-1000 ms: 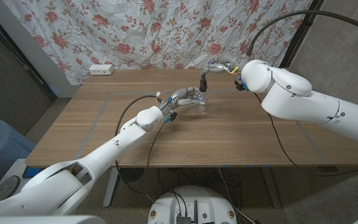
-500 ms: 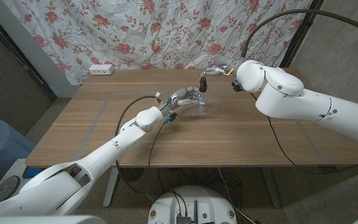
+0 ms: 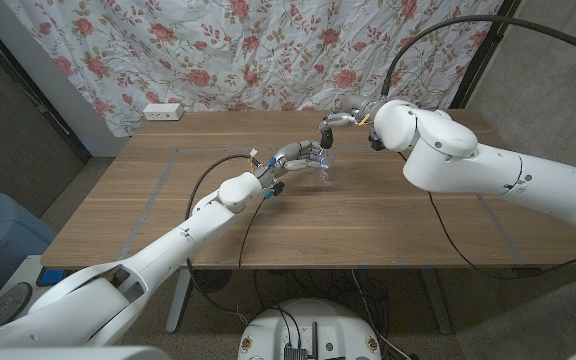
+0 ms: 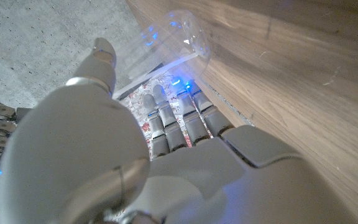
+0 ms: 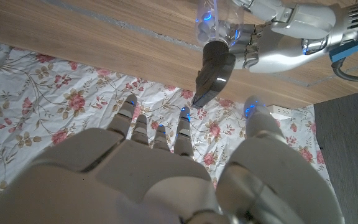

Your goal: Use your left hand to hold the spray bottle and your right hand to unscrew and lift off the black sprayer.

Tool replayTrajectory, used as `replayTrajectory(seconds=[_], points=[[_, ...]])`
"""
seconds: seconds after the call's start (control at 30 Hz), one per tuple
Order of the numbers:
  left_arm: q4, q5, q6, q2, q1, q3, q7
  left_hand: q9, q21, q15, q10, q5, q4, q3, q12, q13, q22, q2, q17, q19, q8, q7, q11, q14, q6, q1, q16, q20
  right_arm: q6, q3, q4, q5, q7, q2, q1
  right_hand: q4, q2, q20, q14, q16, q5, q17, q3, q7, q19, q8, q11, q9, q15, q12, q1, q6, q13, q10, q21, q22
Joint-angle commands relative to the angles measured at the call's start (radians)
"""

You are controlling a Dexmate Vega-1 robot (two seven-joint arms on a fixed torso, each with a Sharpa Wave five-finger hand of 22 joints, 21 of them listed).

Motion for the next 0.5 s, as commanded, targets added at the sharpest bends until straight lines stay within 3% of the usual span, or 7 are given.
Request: replayTrajectory(seconds=[0.03,0.5], points=[[-0.001,0.002,0.001,0.0,0.0,0.001,0.003,0.001,0.005,-0.142,0.07,0.008,0.007,0.002,0.003,0.087,0.003,0.073,0.001,0.005,0.019,0.001,-0.058,0.01,0.011,0.041,-0.003,0.001,-0.021,-0.071,0.035,-0.021,0.018,0.033,0.045,-0.001,0.007,0.001,0.004,0.008,0.007,0.002,0.013,-0.003,0.009,0.014,-0.003,0.007,-0.01,0.008,0.019,0.012,0.002,0.007,0.008,0.002],[0.009,-0.001,-0.003,-0.004,-0.007,0.002,-0.005,-0.002,0.006,-0.142,0.073,0.009,0.005,0.001,0.003,0.091,0.004,0.077,0.002,0.006,0.028,0.001,-0.061,0.017,0.012,0.041,-0.005,0.001,-0.033,-0.099,0.055,-0.025,0.014,0.048,0.067,-0.005,0.016,-0.003,0.012,0.012,0.01,0.001,0.03,-0.006,0.03,0.028,-0.009,0.016,-0.026,0.013,0.064,0.036,0.002,0.02,0.013,0.001]])
